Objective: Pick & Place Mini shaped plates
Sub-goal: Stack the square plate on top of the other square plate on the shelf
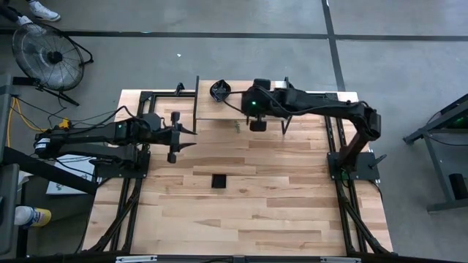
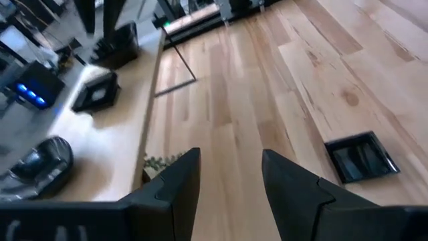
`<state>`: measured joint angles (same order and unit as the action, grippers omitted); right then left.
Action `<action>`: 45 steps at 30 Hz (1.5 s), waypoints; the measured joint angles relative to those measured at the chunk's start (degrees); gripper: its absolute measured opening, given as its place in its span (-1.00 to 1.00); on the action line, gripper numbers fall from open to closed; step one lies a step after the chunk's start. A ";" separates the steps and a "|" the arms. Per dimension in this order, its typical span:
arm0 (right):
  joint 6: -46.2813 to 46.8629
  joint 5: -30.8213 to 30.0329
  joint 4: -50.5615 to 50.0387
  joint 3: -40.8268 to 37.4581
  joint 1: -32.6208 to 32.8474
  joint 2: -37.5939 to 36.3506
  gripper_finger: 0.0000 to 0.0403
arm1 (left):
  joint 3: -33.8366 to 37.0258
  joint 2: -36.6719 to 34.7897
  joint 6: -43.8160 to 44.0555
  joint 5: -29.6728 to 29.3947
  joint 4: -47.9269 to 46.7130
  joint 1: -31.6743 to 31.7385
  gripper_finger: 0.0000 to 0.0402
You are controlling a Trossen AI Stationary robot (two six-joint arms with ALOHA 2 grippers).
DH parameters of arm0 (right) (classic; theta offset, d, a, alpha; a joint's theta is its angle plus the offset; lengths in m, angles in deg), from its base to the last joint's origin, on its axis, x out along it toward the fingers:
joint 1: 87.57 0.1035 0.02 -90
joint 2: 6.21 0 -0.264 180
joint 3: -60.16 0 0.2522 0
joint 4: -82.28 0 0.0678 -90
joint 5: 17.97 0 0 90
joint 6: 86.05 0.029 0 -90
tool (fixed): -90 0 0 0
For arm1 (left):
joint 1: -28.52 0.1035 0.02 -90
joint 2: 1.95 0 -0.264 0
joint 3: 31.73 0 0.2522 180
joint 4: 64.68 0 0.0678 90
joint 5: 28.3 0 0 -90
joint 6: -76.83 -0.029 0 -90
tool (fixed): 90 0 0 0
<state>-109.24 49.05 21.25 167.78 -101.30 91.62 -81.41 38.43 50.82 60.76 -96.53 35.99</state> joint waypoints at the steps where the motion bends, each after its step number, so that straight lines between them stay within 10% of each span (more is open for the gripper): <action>1: 0.59 1.64 -0.53 0.00 0.54 -0.80 -0.60 | 0.00 0.00 0.45 0.08 -0.58 0.00 -0.22; 7: 3.44 10.23 -5.62 0.07 4.23 -4.09 -0.61 | -0.02 1.54 4.09 2.22 -4.02 0.00 -0.22; 19: 10.35 7.11 -16.34 -3.18 11.23 -5.39 -0.61 | -0.02 15.58 12.06 2.66 -4.80 -6.57 -0.22; 45: 15.73 9.49 -2.15 -27.32 26.82 -15.88 -0.61 | -0.07 40.48 -41.90 -13.70 11.89 -23.23 -0.22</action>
<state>-93.51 58.54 19.10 140.46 -74.48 75.74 -81.48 78.91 8.92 47.06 -84.64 12.75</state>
